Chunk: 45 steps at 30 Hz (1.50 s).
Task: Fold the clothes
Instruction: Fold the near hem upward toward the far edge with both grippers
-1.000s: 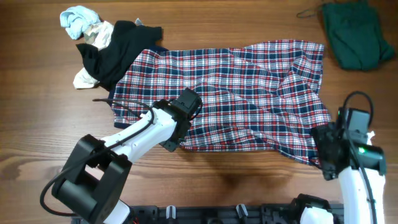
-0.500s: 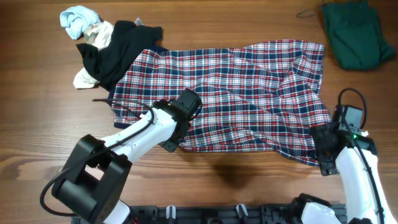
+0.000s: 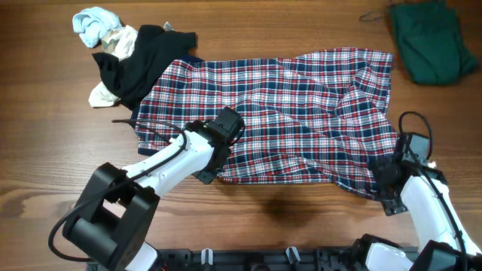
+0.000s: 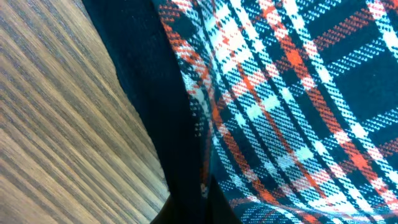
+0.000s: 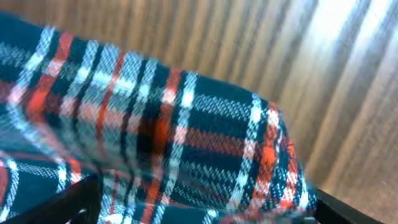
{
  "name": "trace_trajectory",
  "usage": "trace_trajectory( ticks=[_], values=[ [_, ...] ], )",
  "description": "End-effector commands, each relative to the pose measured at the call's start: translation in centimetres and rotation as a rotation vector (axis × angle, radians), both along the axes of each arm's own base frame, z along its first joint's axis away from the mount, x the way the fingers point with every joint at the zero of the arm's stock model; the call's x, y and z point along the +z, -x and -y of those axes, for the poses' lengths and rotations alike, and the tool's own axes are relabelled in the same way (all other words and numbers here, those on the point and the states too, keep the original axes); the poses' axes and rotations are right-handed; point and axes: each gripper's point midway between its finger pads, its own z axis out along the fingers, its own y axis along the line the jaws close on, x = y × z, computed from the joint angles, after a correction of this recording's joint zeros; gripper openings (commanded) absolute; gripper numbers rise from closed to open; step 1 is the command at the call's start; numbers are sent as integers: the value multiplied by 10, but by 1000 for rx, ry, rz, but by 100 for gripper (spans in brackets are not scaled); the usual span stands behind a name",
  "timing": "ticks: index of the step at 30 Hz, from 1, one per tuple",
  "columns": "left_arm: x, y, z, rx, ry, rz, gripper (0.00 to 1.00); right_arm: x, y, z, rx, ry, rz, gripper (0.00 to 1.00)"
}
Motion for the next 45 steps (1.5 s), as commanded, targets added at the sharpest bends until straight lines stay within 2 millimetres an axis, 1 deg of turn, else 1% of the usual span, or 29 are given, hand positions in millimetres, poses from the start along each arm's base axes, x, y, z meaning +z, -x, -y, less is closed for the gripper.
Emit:
trace_trajectory(
  ticks=[1,2,3,4,5,7,8,9,11,13,14,15,18,20,22,23,25,27,29,30,32,33,35,37,38,40,42,44,45],
  values=[
    [3,0,-6,-12,-27,17,4,-1,0,7,35,37,-15,73],
    [3,0,-6,-12,-27,17,4,-1,-1,7,46,40,-11,60],
    [3,0,-6,-12,-27,17,4,0,-8,5,90,33,9,43],
    [3,0,-6,-13,-28,17,4,0,-11,4,100,27,21,17],
    [3,1,-6,-21,-29,16,4,0,-15,2,124,14,37,4],
    [8,-3,-7,-86,-32,27,4,7,-24,-2,182,-5,58,4],
    [15,-8,-10,-137,-45,42,4,13,-28,-3,193,-9,69,4],
    [26,-12,-21,-154,-79,58,4,25,-34,-3,216,-10,88,4],
    [55,-13,-50,-107,-149,86,4,58,-42,-3,268,11,126,4],
    [76,-9,-73,-71,-198,111,4,87,-40,-3,303,28,138,4],
    [85,-6,-81,-61,-214,125,4,99,-36,-5,324,35,138,4],
    [93,-2,-86,-56,-227,136,4,106,-32,-7,340,35,136,4],
    [102,6,-93,-56,-241,137,4,118,-11,-15,362,21,105,4],
    [102,12,-96,-59,-251,115,4,128,-12,-24,378,-11,154,4],
    [102,16,-98,-63,-261,96,4,141,-17,-21,378,21,201,4],
    [102,12,-98,-60,-262,114,4,143,-24,-20,379,31,222,4],
    [104,1,-95,-53,-256,164,4,138,-33,-17,385,28,222,4],
    [104,-14,-87,-42,-230,224,4,126,-41,-14,382,9,184,4],
    [106,-32,-83,-29,-223,294,4,109,-54,-10,386,-14,152,4],
    [105,-44,-81,-19,-234,335,4,98,-63,-8,389,-29,136,5],
    [98,-59,-78,-12,-247,363,4,83,-74,-5,399,-41,114,4],
    [89,-68,-76,-9,-261,370,4,74,-83,-7,432,-58,118,4],
    [71,-78,-71,-12,-270,359,4,65,-93,-5,448,-62,125,4],
    [57,-82,-69,-15,-280,342,4,62,-103,-6,483,-63,148,4],
    [49,-86,-68,-16,-286,337,4,64,-110,-4,504,-47,171,4],
    [40,-92,-65,-13,-289,347,4,68,-122,-3,525,-28,217,4],
    [38,-99,-63,-8,-283,369,4,73,-135,-7,565,-17,271,4],
    [41,-107,-62,4,-287,411,4,79,-146,-11,591,7,310,4],
    [43,-111,-62,10,-293,432,12,80,-152,-15,607,15,326,5]
  ],
)
